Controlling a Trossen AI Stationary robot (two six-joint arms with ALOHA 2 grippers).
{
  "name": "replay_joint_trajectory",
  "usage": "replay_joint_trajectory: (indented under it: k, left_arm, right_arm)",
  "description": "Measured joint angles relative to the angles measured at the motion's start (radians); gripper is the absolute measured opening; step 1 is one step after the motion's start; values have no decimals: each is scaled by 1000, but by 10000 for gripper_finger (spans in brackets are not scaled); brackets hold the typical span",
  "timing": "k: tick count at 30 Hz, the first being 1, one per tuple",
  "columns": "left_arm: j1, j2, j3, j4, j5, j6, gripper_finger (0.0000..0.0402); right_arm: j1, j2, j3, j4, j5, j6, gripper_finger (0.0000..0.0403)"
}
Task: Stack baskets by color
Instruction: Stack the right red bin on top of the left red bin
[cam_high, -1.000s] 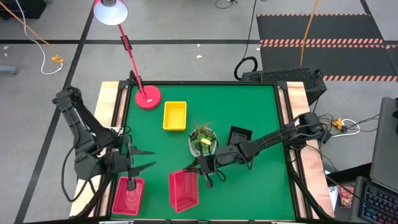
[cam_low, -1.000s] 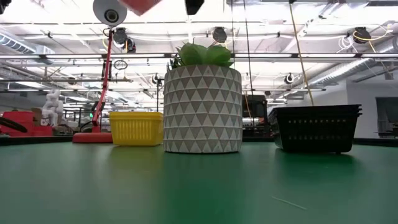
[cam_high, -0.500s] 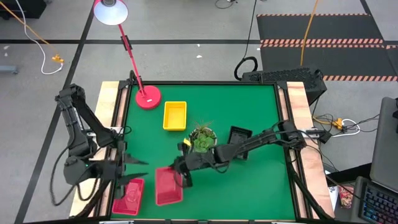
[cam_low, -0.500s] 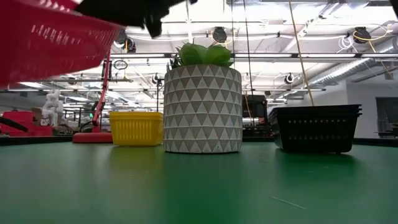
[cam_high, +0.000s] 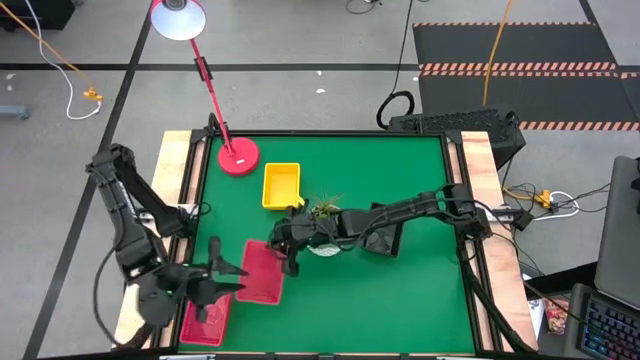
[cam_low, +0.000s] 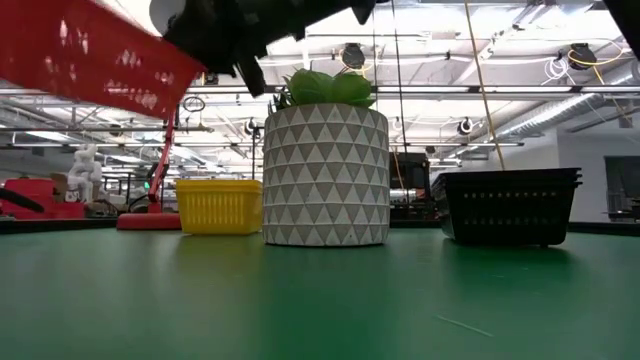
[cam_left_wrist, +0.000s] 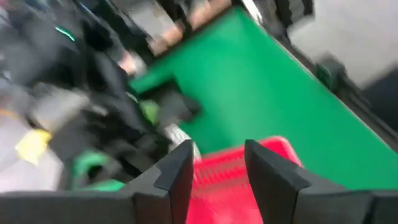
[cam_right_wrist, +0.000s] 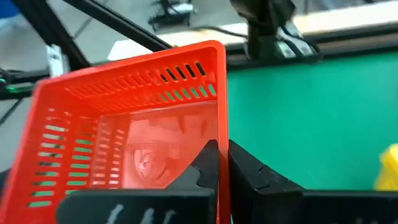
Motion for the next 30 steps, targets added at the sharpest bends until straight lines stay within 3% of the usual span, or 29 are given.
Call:
replay_joint_trajectory:
  k: [13,24,30]
  left_arm:
    - [183,177,46,-153,448,-167,147]
    - [241,243,47,-303,488,-231,147]
    - [235,242,48,-256,441,-173,147]
  right_arm:
    - [-74,0,-1,-4,3,12,7]
    - [-80,0,-1,-7,12,12,8]
    - [-76,0,-2,-36,-5,13,8]
